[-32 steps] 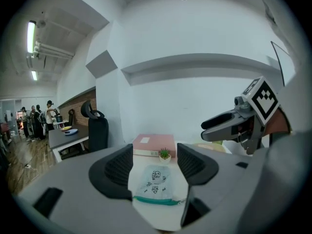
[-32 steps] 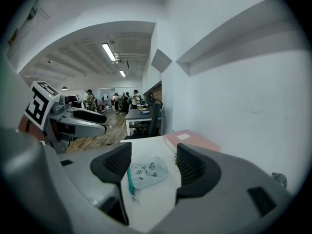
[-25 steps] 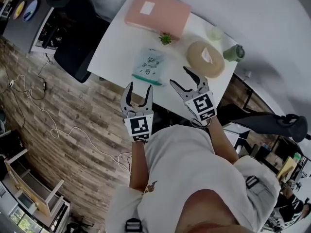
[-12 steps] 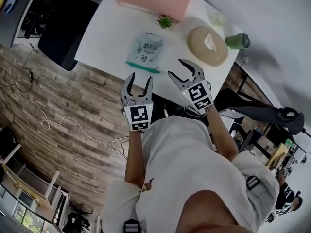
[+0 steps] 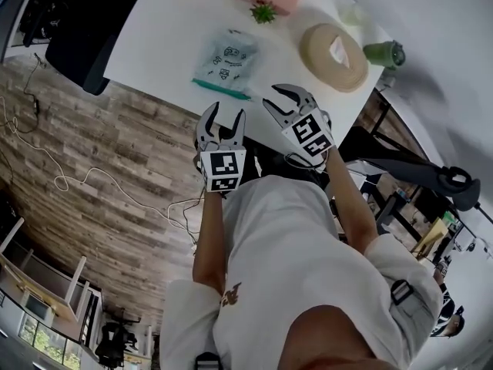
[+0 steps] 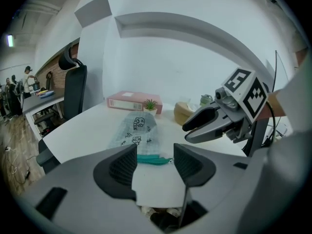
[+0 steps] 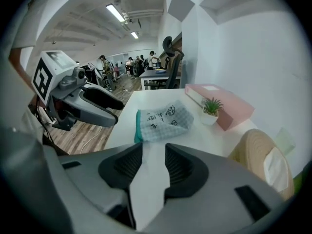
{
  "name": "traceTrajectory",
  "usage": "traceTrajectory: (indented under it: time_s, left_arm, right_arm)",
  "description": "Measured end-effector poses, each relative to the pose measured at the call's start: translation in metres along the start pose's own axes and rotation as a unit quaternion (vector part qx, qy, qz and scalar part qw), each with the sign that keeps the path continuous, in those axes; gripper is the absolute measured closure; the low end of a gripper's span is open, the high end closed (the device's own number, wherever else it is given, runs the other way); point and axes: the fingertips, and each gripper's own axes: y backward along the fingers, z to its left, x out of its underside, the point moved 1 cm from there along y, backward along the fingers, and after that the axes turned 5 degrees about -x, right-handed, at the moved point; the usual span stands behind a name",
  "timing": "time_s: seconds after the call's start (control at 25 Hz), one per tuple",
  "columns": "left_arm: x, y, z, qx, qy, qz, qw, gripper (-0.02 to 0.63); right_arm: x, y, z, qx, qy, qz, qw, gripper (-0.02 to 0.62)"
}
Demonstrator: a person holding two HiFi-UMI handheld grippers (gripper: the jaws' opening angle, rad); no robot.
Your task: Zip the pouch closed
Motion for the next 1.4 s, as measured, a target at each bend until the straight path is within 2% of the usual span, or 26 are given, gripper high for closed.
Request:
traceTrajectory:
  time_s: [0.2, 0.68, 0.92, 1.16, 1.4]
  left_arm:
    - [0.021, -0.011, -0.012, 0.011, 0.002, 0.022, 0.9997, 0.377]
    - [0.043, -0.031, -0.031, 0.031, -0.005, 0.052, 0.9982, 0.402]
    - [0.05, -0.039, -0.038, 0.04, -0.014, 0.065, 0.997, 0.405]
    - [0.056, -0.042, -0.043, 0.044, -0.023, 0.077, 0.9958, 0.407]
    - [0.061, -0.045, -0.042, 0.041, -0.027, 0.084, 0.9953, 0.41]
  right_arm:
    - [0.013, -0.02, 0.008, -0.045, 0.029, 0.03, 0.998, 0.494]
    - [0.033, -0.046, 0.017, -0.094, 0.069, 0.081, 0.99, 0.523]
    - [0.041, -0.053, 0.019, -0.118, 0.062, 0.087, 0.987, 0.575]
    - [0.037, -0.053, 0.033, -0.156, 0.036, 0.067, 0.985, 0.586]
    - [0.032, -0.052, 0.04, -0.175, 0.015, 0.049, 0.983, 0.588]
